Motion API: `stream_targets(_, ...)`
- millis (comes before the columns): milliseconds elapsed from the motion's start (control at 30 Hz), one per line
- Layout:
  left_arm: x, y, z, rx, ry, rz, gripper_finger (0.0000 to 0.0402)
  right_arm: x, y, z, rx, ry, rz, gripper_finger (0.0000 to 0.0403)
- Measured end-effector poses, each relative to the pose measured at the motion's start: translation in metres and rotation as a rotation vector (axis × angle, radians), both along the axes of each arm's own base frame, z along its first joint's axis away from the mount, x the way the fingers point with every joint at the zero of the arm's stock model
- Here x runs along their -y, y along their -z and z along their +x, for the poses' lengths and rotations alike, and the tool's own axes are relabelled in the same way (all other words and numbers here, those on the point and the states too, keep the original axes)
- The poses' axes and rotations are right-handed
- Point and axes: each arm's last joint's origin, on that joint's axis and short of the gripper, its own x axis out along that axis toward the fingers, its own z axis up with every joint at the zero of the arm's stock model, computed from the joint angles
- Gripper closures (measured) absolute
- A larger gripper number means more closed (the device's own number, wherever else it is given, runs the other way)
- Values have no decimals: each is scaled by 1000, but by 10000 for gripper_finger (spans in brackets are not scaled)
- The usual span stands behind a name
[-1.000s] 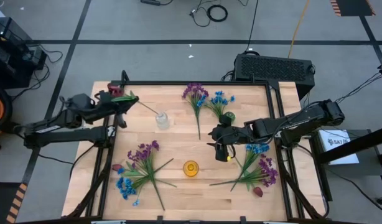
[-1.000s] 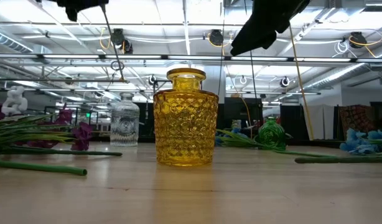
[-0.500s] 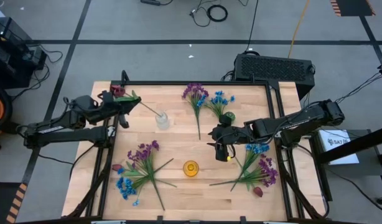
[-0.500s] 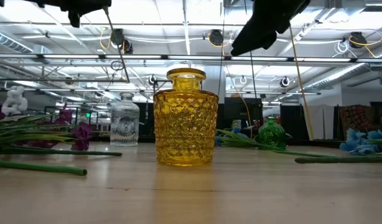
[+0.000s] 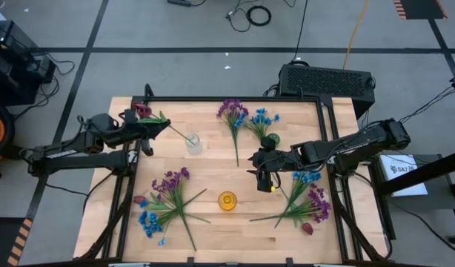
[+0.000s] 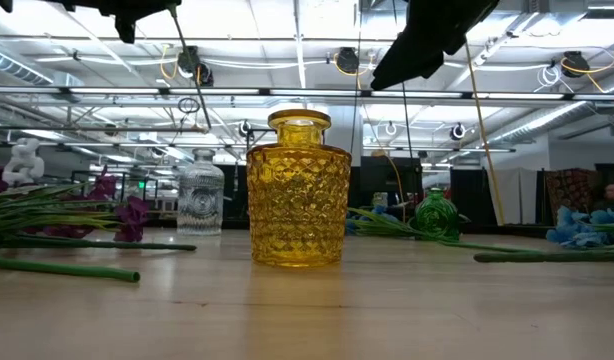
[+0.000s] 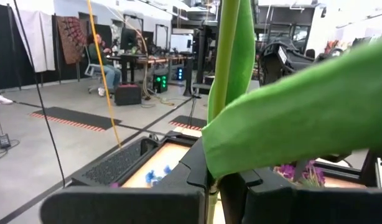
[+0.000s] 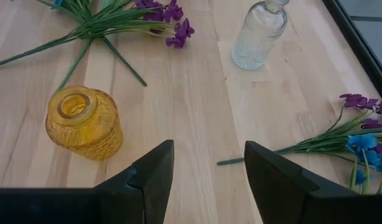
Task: Sort flowers into vase by color
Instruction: Put the top red flower into the green vase
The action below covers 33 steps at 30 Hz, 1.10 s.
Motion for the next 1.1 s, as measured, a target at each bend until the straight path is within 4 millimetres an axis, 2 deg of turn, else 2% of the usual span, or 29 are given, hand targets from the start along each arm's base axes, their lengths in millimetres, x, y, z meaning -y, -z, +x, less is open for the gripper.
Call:
stream_targets(333, -2, 0, 9, 5, -1, 0, 382, 11, -2, 3, 27, 48, 4, 214)
stream_targets(567, -6, 2, 30, 2, 2, -25, 382, 10, -20, 16, 248, 11, -6, 214)
stream_targets(667, -7, 3, 42, 15, 54, -27, 382, 10, -25, 18, 298, 0, -13, 214)
stream_targets(833, -9, 7, 57, 9, 120, -23, 382, 10, -25, 18, 299, -1, -14, 214)
stream_targets(967, -9, 7, 59, 11, 119, -23, 382, 10, -25, 18, 299, 0, -11, 214)
stream_targets(1100, -6, 0, 59, 89, 157, -36, 382, 9, -25, 20, 310, 10, 5, 214)
